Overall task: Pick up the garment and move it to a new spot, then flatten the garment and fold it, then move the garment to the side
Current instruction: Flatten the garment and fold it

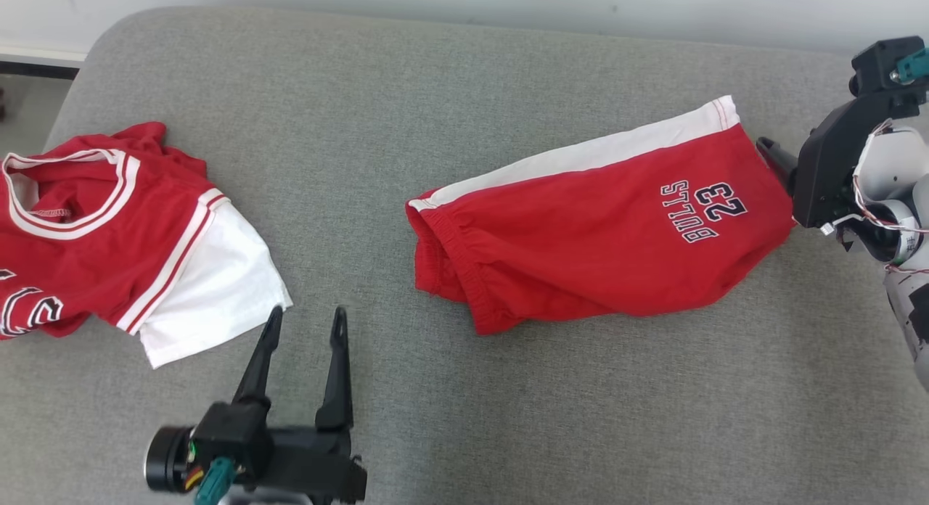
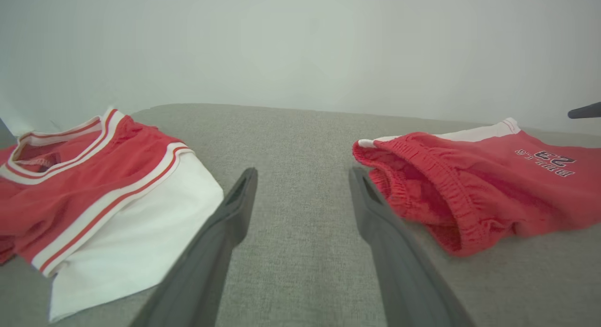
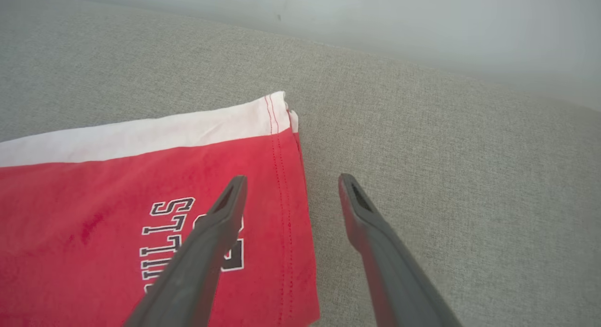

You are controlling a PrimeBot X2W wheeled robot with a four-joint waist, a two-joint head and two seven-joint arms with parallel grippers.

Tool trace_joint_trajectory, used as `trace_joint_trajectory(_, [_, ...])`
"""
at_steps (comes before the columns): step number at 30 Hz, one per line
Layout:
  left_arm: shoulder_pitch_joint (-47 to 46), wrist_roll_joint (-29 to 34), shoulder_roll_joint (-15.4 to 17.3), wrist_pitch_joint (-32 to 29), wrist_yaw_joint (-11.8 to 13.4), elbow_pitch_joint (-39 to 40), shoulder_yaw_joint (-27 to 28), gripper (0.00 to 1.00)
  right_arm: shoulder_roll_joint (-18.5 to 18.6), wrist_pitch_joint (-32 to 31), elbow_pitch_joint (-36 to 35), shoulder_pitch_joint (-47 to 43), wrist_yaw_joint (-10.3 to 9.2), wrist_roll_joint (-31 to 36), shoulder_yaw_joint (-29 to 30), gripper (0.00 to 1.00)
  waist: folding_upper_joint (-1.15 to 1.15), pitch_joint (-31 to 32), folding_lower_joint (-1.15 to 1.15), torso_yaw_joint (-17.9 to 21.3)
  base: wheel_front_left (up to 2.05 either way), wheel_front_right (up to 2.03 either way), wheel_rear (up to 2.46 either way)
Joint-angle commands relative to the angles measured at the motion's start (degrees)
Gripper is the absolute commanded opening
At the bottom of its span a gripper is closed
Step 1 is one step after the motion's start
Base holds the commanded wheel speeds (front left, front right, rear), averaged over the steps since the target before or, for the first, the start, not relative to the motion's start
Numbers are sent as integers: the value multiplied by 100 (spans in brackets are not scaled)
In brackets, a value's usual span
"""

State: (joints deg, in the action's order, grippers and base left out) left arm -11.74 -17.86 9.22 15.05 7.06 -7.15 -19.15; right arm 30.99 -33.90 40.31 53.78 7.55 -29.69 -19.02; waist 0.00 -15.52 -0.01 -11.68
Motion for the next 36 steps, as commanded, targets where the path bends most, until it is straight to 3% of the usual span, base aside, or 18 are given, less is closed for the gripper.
trace_joint_trajectory(1, [144, 18, -50, 17, -27, 28, 66, 100, -55, -28, 9, -92, -13, 65, 63, 100, 0, -8, 1, -31, 0, 0, 0])
trace_joint_trajectory(15, [521, 410, -551, 19, -541, 64, 757, 100, -362, -434, 51, -410, -13, 1160, 1277, 100, 0, -404, 1, -438, 0, 0, 0])
trace_joint_trajectory(25, [464, 473, -632, 18, -680, -36, 865, 100, -762, -792, 63, -786, -13, 1597, 1726, 99, 0, -522, 1, -497, 0, 0, 0])
trace_joint_trajectory(26, [458, 467, -634, 19, -692, -50, 866, 100, -800, -837, 35, -825, -10, 1610, 1733, 47, 0, -521, 1, -492, 0, 0, 0])
trace_joint_trajectory(27, [448, 455, -635, 19, -701, -65, 862, 100, -823, -858, 1, -857, -4, 1613, 1734, 6, 0, -522, 1, -484, 0, 0, 0])
trace_joint_trajectory(28, [435, 438, -636, 18, -696, -78, 862, 100, -825, -893, -27, -887, -4, 1602, 1722, 0, 0, -525, 1, -477, 0, 0, 0])
trace_joint_trajectory(36, [409, 371, -636, 19, -679, -147, 815, 100, -714, -666, -338, -1058, -16, 1780, 2000, 0, 0, -439, 1, -339, 0, 0, 0])
